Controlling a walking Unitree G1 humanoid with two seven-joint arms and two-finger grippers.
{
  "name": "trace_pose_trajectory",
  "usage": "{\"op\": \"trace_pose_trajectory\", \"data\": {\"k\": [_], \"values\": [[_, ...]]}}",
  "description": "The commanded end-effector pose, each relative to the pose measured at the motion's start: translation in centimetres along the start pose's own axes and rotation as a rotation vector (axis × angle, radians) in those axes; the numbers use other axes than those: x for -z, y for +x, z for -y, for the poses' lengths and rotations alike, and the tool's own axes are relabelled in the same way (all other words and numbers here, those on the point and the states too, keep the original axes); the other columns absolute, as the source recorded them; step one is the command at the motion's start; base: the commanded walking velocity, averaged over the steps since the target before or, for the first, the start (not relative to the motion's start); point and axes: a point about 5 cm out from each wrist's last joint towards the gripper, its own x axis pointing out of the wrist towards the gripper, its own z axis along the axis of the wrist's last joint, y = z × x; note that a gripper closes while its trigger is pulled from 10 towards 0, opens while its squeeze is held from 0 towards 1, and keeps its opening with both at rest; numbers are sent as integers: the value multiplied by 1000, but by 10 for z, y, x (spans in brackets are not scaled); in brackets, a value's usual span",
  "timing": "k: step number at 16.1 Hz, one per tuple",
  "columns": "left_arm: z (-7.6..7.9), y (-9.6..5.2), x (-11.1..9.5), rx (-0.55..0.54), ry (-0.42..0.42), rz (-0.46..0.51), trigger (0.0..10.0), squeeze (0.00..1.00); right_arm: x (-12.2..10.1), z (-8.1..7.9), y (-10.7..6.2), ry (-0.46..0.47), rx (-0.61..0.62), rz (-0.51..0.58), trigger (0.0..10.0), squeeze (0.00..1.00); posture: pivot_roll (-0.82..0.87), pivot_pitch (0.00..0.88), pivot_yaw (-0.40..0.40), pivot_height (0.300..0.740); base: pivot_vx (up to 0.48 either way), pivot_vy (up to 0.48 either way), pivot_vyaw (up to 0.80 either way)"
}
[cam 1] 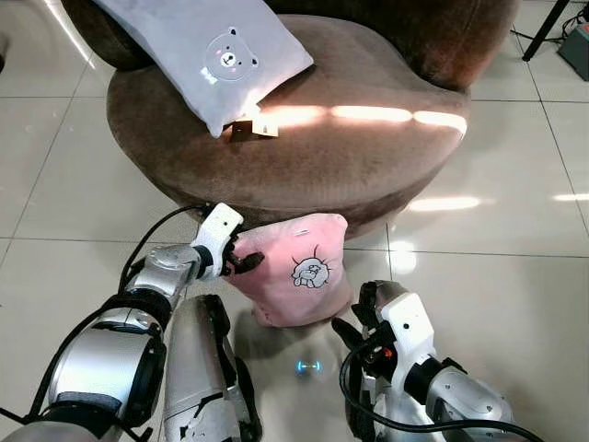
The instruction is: Move the pillow to the sofa from floor
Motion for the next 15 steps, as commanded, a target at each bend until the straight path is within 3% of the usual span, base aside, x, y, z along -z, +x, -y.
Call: {"op": "trace_pose_trajectory", "data": {"k": [1, 5, 7, 10, 11, 12, 15], "values": [[-5, -5, 6, 3, -16, -31, 10000, 1000, 6, -4, -3, 14, -19, -22, 10000, 0, -162, 305, 49, 521, 0, 0, 0], [-13, -11, 12, -37, 50, -88, 10000, 1000, 5, -8, -7, 18, -34, -31, 10000, 0, -167, 328, 36, 521, 0, 0, 0], [-20, -14, 10, -103, 49, -69, 10000, 1000, 5, -11, -11, 24, -36, -37, 10000, 0, -176, 346, 32, 521, 0, 0, 0], [-28, -17, 6, -242, 119, -33, 10000, 1000, 6, -14, -17, 31, -4, -47, 10000, 0, -206, 376, 23, 521, 0, 0, 0], [-29, -18, 6, -274, 134, -31, 10000, 914, 6, -14, -20, 32, 15, -47, 10000, 0, -219, 386, 16, 521, 0, 0, 0], [-29, -18, 8, -294, 140, -35, 10000, 0, 6, -14, -21, 34, 23, -47, 10000, 0, -225, 392, 13, 521, 0, 0, 0], [-22, -15, 26, -348, 170, -92, 10000, 0, 5, -21, -27, 46, -13, -47, 10000, 0, -245, 411, -8, 521, 0, 0, 0]]}}
